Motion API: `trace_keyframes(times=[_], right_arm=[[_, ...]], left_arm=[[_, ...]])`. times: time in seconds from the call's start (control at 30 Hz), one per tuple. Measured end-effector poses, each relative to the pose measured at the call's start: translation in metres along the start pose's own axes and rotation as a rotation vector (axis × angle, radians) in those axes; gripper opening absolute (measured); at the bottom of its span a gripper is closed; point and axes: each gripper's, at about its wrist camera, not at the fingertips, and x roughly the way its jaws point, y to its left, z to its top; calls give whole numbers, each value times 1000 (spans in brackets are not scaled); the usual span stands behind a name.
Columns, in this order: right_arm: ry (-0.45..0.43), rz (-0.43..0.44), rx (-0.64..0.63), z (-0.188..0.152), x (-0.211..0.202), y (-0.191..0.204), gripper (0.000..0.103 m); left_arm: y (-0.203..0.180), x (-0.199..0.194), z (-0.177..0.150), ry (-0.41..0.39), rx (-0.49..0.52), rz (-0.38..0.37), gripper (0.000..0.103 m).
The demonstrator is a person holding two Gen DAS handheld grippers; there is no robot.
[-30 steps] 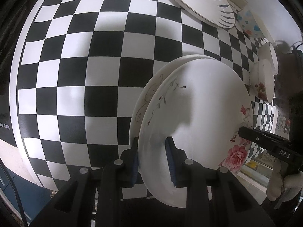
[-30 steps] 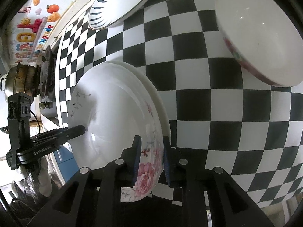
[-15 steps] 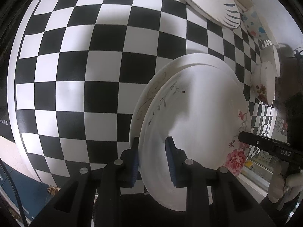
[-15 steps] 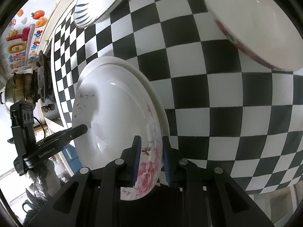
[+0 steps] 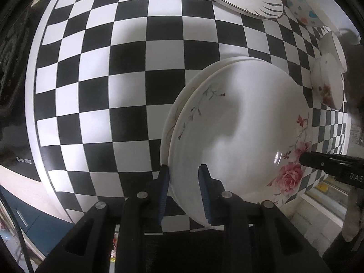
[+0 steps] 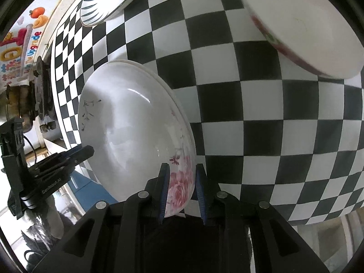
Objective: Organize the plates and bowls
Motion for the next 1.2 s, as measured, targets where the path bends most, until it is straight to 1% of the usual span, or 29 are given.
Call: trace_keyframes(times=[0.1, 0.2, 0.3, 0.37, 0.5, 0.57, 0.63, 0.67, 0.7, 0.77, 0.8, 0.87, 0.9, 0.97, 1.13, 1.2], right_arm=[[-6, 3, -9, -1, 0, 3, 26], [-12, -10, -24, -3, -1, 6, 26], [-20, -27, -36, -5, -4, 8, 26], [-37, -28, -38, -8, -12, 12, 26], [-97, -31, -65, -8, -40, 25, 26], [-154, -36, -80, -3, -63, 35, 27], [-204, -34, -86, 8, -83, 43, 29], [-235, -43, -86, 19, -94, 49, 32], [-252, -50, -88, 26, -100, 52, 33], [-309, -76, -88, 54, -113, 60, 33], [-322, -84, -88, 63, -116, 62, 33], [-345, -113, -86, 96, -119, 66, 33], [-347, -121, -79, 109, -117, 67, 33], [-339, -141, -63, 144, -111, 66, 33], [-315, -195, -57, 199, -93, 63, 33], [-319, -229, -62, 210, -88, 62, 33]], left_arm=[[-7, -2, -6, -13, 6, 37, 24], [-13, -5, -12, -27, 10, 50, 24], [-20, -17, -19, -56, 13, 54, 24], [-27, -31, -22, -90, 20, 51, 24], [-26, -69, -12, -191, 25, 10, 25], [-27, -90, 2, -244, 16, -18, 25], [-23, -106, 23, -283, 12, -31, 28], [-22, -111, 33, -300, 6, -34, 28], [-22, -114, 47, -315, -1, -38, 28], [-16, -117, 75, -325, -21, -56, 28], [-11, -114, 90, -320, -31, -64, 28], [-2, -107, 121, -307, -56, -82, 28], [2, -103, 135, -295, -63, -92, 28], [7, -94, 159, -280, -73, -90, 28], [7, -67, 210, -229, -35, -79, 28], [5, -56, 225, -196, -23, -87, 28]])
